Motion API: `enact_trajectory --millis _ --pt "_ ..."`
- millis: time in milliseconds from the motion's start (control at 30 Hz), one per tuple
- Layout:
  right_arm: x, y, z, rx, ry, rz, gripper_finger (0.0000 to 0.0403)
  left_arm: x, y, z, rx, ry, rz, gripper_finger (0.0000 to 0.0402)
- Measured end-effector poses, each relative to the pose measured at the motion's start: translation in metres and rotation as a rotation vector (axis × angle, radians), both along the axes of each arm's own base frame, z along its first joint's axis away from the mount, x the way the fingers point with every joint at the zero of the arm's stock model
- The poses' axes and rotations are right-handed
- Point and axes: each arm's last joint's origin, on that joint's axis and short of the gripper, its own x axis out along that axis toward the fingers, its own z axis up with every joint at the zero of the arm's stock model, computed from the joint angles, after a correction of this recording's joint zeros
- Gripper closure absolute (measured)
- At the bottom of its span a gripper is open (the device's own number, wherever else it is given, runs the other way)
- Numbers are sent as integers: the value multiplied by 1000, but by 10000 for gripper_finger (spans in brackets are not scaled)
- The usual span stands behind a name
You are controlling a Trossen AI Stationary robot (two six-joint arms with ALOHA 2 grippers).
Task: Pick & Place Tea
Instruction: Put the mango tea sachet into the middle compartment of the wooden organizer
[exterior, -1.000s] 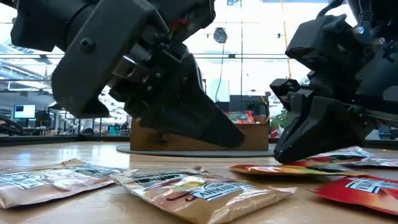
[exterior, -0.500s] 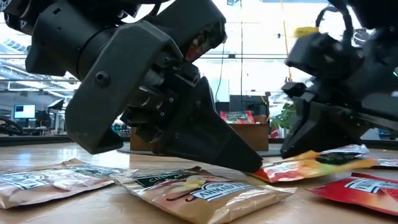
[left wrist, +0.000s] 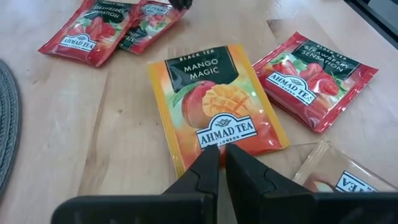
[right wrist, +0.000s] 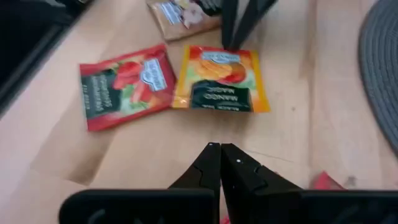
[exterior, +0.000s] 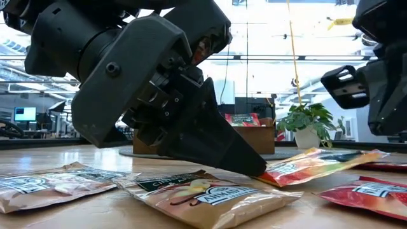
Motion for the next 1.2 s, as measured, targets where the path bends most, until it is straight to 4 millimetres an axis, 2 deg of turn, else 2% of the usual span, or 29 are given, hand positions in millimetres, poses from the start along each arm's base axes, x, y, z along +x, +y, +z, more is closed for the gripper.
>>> enact_trajectory --millis 100,300,633,733,867,1200 --pt "-2 -3 -6 16 -73 -23 402 0 0 0 -4 3 5 366" --pt "-3 -11 -5 180 -175 -63 374 -1 1 -1 -1 14 7 366" --pt "-1 -20 -12 440 38 -208 314 0 0 0 30 -4 -20 366" --pt "-4 -19 -14 473 97 -228 313 0 1 -1 33 0 -21 366" --pt "-5 -19 -15 451 95 -228 319 0 0 0 52 -13 -35 366" --pt "-2 -23 -15 411 95 -159 344 -7 -5 18 151 -42 5 366"
